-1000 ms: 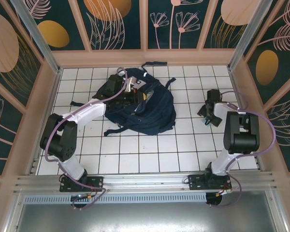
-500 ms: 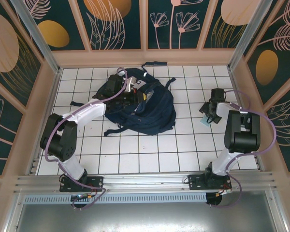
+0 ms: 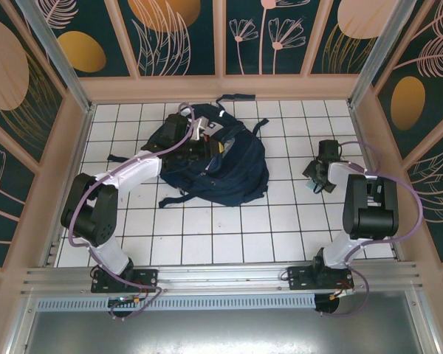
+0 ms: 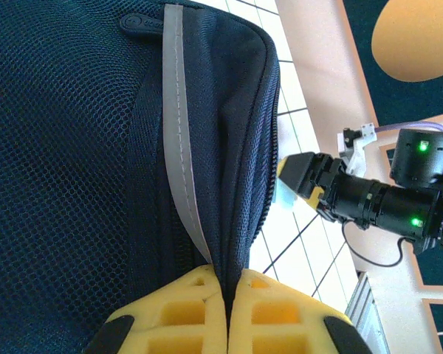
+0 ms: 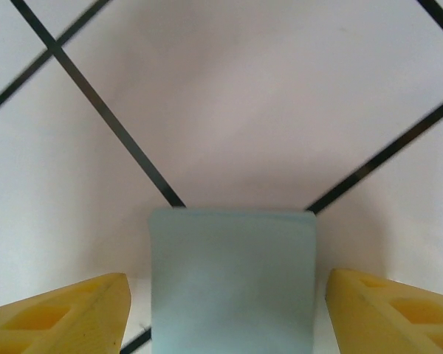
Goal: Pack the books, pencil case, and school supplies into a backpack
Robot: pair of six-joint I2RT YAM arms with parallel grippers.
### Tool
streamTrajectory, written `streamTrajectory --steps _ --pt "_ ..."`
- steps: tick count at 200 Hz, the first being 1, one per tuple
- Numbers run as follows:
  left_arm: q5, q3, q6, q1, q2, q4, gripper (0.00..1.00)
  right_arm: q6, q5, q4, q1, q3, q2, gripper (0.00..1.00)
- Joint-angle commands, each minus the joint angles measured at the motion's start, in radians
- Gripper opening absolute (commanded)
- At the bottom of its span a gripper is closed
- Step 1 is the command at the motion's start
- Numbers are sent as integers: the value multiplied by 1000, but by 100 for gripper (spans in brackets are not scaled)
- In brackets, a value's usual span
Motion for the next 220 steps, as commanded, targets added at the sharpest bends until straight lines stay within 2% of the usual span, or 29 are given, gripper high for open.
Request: streamTrajectory --steps 1,25,38,48,86,134,168,201,220 --pt "30 13 -9 -7 -54 72 0 32 -7 -75 10 -35 -19 70" --pt "31 11 -13 -7 -55 76 0 37 -32 -51 12 -43 -6 63" --pt "30 10 -13 -7 -58 76 0 34 -44 -42 14 -40 6 52" --pt "30 8 -11 -7 -60 73 0 31 -45 -42 15 -36 10 49" --pt "34 13 -25 -7 -52 83 0 18 -61 -76 16 -4 -41 44" --pt "51 53 -33 -7 -30 84 0 3 -117 -185 51 64 -199 47" --pt "52 69 -33 -7 -25 84 0 65 -240 -167 146 94 -260 48" --pt "53 62 -52 -7 -27 107 0 203 -360 23 282 107 -233 47" --pt "59 60 -62 -7 -25 117 0 266 -359 134 370 142 -174 47"
